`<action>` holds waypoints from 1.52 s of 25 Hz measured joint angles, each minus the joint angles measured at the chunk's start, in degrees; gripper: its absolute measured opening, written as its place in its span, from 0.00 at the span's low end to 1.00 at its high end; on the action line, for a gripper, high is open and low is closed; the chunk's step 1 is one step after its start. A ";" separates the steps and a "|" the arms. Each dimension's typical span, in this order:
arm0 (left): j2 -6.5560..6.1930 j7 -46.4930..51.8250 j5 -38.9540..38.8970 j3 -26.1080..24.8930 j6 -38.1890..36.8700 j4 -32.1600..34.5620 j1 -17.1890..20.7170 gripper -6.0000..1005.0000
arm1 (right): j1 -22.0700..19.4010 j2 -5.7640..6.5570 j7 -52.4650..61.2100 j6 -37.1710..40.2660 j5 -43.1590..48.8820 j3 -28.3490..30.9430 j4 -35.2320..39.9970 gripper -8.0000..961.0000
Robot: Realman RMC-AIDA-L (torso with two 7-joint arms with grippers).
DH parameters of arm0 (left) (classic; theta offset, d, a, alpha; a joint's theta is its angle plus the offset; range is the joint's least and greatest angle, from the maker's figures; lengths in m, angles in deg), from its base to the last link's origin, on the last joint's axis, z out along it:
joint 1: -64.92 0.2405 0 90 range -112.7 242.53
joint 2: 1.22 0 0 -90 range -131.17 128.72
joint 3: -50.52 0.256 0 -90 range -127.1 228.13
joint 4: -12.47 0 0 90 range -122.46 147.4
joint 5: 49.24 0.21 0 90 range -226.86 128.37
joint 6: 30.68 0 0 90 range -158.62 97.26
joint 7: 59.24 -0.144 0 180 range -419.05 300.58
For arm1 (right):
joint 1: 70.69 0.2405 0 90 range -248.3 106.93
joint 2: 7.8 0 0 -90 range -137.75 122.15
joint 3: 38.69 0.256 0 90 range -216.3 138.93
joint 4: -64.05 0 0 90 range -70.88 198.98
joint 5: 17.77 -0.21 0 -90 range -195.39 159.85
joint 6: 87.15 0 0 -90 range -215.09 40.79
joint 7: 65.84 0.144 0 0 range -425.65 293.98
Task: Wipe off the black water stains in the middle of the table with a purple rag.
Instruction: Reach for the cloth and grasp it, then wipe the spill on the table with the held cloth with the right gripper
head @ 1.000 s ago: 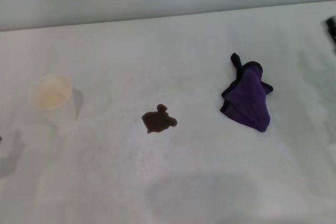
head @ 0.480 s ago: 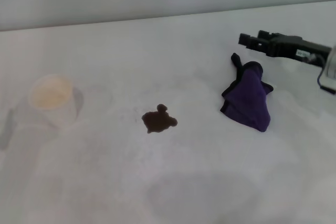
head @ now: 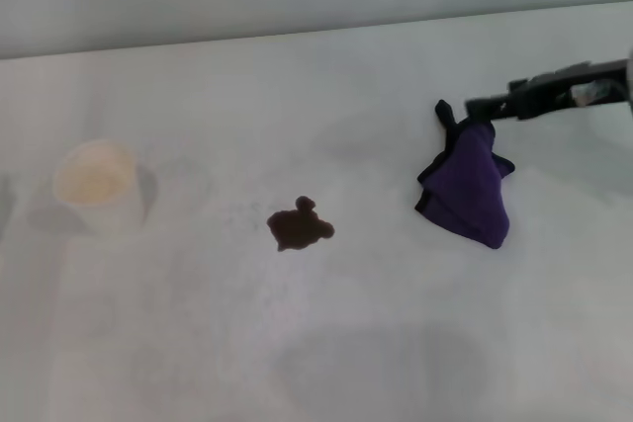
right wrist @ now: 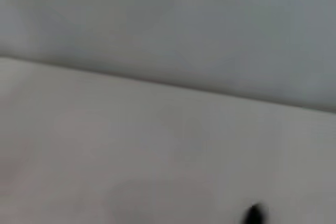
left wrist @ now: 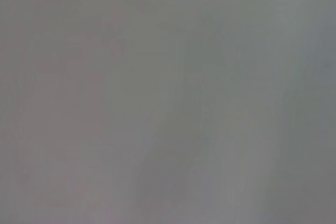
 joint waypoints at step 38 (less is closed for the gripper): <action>0.01 0.29 -1.18 0.00 4.63 0.02 -3.13 0.88 | 7.68 -0.07 10.78 4.16 11.61 -10.05 -13.32 0.24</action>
